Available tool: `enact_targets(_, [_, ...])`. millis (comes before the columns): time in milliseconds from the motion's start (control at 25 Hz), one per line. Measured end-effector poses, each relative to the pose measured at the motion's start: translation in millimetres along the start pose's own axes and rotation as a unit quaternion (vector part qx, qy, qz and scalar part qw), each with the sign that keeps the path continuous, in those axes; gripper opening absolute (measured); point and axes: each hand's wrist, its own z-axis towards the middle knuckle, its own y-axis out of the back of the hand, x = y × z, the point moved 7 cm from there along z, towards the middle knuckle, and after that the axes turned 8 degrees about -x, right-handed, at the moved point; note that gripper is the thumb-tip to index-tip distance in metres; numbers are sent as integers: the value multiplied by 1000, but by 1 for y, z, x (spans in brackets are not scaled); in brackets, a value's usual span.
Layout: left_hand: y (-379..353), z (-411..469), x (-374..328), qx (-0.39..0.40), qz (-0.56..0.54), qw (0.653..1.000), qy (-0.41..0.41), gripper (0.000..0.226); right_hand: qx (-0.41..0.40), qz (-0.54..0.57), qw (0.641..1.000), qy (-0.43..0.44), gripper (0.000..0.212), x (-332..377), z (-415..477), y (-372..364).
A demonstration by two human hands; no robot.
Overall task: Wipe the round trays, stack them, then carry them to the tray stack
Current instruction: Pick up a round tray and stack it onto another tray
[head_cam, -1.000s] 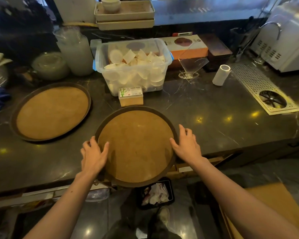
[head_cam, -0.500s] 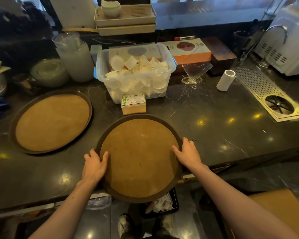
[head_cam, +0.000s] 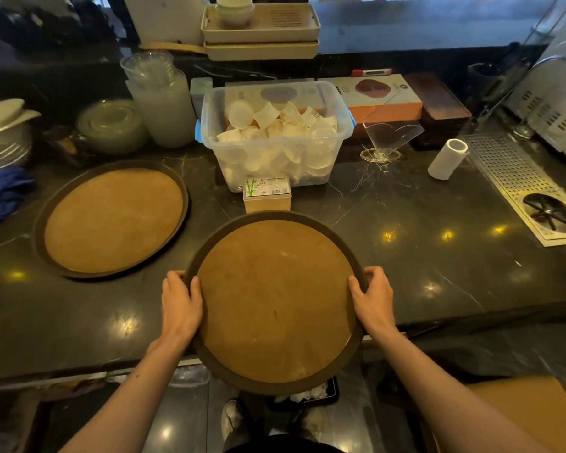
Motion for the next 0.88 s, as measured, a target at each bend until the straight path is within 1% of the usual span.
enact_targets(200, [23, -12, -12, -49, -15, 999, -2, 23, -25, 61, 998, 24, 20, 20, 3, 13])
enact_targets(320, [47, -24, -10, -95, -22, 995, -2, 20, -15, 86, 996, 35, 19, 33, 5, 10])
enact_targets(440, [74, -35, 5, -136, -24, 990, 18, 19, -1, 94, 994, 54, 14, 50, -2, -2])
enact_targets(560, [107, -45, 26, -173, -18, 984, 29, 20, 16, 101, 992, 72, 10, 73, -20, -19])
enact_targets(680, [144, -54, 58, -197, -22, 978, 58, 23, 39, 105, 990, 89, 11, 102, -47, -42])
enact_targets(880, [224, -67, 129, -234, -31, 967, 101, 26, 75, 112, 983, 126, 14, 159, -119, -98])
